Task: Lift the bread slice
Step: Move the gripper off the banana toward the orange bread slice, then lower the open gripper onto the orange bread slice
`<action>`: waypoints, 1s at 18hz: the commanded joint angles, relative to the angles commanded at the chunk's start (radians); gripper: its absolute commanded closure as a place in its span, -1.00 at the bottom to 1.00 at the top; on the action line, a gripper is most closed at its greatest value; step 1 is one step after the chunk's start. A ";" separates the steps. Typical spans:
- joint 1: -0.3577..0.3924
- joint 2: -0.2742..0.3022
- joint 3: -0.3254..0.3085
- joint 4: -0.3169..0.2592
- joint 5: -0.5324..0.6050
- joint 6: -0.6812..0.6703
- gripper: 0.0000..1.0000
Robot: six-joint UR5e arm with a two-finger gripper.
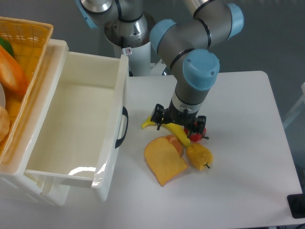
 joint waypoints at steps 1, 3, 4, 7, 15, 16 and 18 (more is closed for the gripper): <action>0.000 -0.006 -0.002 0.008 -0.002 -0.015 -1.00; -0.002 -0.021 -0.012 0.008 -0.002 -0.025 -1.00; 0.000 -0.032 -0.015 0.008 -0.002 -0.026 -1.00; 0.017 -0.063 -0.017 0.005 -0.005 -0.042 -1.00; 0.017 -0.113 -0.014 0.008 -0.023 -0.177 -1.00; 0.014 -0.117 -0.015 0.008 -0.021 -0.175 -1.00; 0.014 -0.127 -0.015 0.009 -0.021 -0.177 -1.00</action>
